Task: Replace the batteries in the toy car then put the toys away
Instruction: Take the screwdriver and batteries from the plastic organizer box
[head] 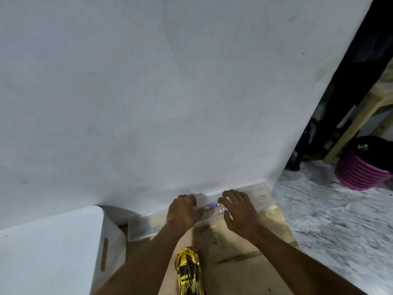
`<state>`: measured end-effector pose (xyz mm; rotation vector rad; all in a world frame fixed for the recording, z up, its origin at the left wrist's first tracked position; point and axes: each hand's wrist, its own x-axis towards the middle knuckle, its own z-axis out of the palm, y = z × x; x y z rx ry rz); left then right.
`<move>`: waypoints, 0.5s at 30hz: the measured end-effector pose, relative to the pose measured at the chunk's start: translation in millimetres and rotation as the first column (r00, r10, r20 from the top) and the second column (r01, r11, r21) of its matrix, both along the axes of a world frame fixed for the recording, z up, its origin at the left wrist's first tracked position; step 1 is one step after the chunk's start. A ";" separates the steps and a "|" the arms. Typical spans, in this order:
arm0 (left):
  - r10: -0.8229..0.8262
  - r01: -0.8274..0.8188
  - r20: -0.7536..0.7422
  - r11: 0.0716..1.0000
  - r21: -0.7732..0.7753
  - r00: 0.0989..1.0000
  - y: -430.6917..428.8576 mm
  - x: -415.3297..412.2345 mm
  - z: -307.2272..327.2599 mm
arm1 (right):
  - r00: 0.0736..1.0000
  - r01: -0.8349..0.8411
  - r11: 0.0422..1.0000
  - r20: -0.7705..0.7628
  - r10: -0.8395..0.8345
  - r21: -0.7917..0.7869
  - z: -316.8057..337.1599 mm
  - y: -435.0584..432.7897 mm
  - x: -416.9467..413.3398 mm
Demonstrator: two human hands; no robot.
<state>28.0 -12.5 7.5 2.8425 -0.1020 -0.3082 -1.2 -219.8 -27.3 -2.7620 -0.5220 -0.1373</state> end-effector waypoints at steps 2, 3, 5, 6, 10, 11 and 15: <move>0.048 -0.046 0.020 0.995 -0.087 0.999 3.6 2.6 1.3 | 0.997 -0.032 0.994 0.075 0.024 0.106 -1.6 -3.4 -6.1; 0.063 -0.059 0.030 0.991 -0.122 0.998 4.5 3.3 1.1 | 0.995 -0.050 0.991 0.087 0.039 0.123 -3.4 -4.2 -8.4; 0.084 -0.074 0.053 0.984 -0.165 0.995 6.0 5.1 -0.6 | 0.996 -0.069 0.989 0.060 0.062 0.129 -10.7 -3.3 -9.6; 0.099 -0.086 0.061 0.979 -0.183 0.993 6.7 5.8 -2.1 | 0.998 -0.059 0.987 0.012 0.058 0.146 -15.5 -1.8 -8.9; 0.137 -0.111 0.084 0.958 -0.265 0.987 7.5 7.0 -5.1 | 0.977 0.032 0.993 -0.212 -0.007 0.114 -19.4 12.4 3.6; 0.136 -0.107 0.088 0.954 -0.280 0.987 7.5 7.4 -5.7 | 0.963 0.053 0.994 -0.270 -0.026 0.092 -19.0 16.0 8.9; 0.133 -0.094 0.107 0.945 -0.313 0.985 9.8 8.2 -6.9 | 0.922 0.093 0.996 -0.377 -0.091 -0.012 -21.5 28.0 26.7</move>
